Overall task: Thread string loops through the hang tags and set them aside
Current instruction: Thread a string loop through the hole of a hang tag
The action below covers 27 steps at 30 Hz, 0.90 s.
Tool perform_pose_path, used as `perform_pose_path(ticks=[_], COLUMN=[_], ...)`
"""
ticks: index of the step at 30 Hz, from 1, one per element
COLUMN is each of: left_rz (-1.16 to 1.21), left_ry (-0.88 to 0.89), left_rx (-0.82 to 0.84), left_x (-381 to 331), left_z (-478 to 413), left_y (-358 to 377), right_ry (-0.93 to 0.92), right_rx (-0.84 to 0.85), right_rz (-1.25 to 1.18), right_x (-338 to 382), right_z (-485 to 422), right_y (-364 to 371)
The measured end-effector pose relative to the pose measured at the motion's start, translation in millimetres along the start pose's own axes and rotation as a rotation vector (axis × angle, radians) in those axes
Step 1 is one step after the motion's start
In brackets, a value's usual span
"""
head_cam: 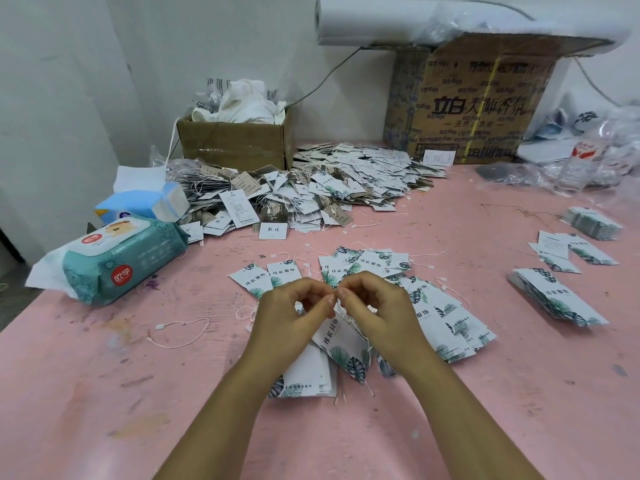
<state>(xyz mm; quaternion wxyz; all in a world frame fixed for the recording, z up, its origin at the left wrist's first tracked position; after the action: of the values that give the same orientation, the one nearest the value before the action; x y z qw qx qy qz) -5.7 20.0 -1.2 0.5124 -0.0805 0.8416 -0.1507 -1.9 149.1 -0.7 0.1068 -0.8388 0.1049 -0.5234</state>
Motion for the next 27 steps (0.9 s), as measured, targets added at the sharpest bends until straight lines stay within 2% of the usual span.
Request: perform_pose_path(ticks=[6, 12, 27], left_rz=[-0.089, -0.115, 0.027], left_ry=[0.059, 0.085, 0.067], left_rx=[0.037, -0.006, -0.027], left_x=[-1, -2, -3], left_z=[-1, -2, -1], left_y=[0, -3, -4], right_ry=[0.122, 0.180, 0.230], right_rx=[0.033, 0.090, 0.137], right_rz=[-0.143, -0.293, -0.428], right_x=[-12, -14, -14], right_z=[-3, -4, 0], right_y=[1, 5, 8])
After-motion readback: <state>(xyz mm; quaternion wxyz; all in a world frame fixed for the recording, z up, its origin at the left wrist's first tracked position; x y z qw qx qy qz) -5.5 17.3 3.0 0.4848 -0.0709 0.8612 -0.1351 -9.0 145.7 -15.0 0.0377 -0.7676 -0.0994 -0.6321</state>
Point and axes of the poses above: each hand's wrist, its own z-axis away from the middle knuckle, its own y-axis out of the palm, x = y × z, the point moved 7 cm from there along -z, towards the middle knuckle, and after that the axes turned 3 degrees about y, right-handed, at the moved point
